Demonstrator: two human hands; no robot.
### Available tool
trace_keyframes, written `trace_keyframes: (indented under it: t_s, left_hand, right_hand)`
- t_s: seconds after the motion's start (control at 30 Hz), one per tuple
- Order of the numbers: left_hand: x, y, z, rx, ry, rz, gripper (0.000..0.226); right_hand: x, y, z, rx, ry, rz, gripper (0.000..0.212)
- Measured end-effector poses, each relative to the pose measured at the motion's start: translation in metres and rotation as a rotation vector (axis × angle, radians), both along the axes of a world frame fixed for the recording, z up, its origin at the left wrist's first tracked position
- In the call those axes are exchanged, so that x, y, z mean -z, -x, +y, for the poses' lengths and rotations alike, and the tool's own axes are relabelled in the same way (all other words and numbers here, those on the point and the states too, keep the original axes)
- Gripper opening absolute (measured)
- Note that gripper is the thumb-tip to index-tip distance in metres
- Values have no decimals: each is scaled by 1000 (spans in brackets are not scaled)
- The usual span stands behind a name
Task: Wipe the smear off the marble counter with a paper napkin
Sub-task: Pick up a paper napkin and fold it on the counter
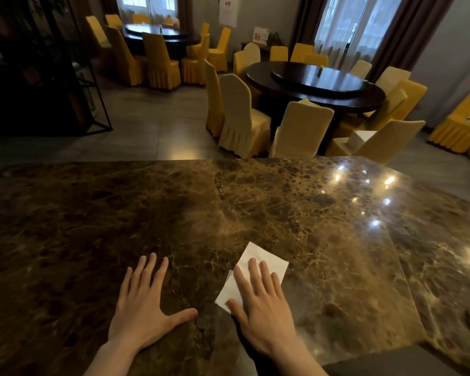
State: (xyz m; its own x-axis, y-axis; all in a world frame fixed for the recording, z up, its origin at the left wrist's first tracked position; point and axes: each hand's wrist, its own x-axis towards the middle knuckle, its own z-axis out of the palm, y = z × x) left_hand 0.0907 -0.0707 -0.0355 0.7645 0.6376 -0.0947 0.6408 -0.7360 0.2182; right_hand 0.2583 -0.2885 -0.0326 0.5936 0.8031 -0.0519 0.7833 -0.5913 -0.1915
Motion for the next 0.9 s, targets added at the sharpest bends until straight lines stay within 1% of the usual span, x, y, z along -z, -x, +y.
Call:
trace_keyframes:
  t_s: [0.17,0.3,0.37,0.53,0.6,0.67,0.77,0.83,0.9]
  left_hand:
    - [-2,-1,-1,-5,25,5,140]
    - [-4,-1,-2,-1,7,27,141]
    - [-5,0,-2,2,17,12,140]
    - [-5,-1,-1,4,14,5,141]
    - [-4,-1,-1,1,23,-8,142]
    - [-3,-1,-1,2,30,-22,142]
    - [-1,0,-1,3,25,-13,141]
    - [0,-1,0,-5,22,-22,140]
    - [0,-1,1,-1,10,-4,139]
  right_hand:
    - [5,-23,5,118,18,-9,69]
    - [-1,-36,17,158,49,32,69]
    - [-2,-29,22,133,43,34,70]
    - [8,-7,7,-52,23,30,69]
    - [6,-19,-3,-36,35,17,66]
    - [1,-36,-5,68,61,1,66]
    - [-5,-43,9,194,80,35,69]
    - [-5,-32,22,170,56,61,71]
    - [-1,-13,30,69,31,64,72]
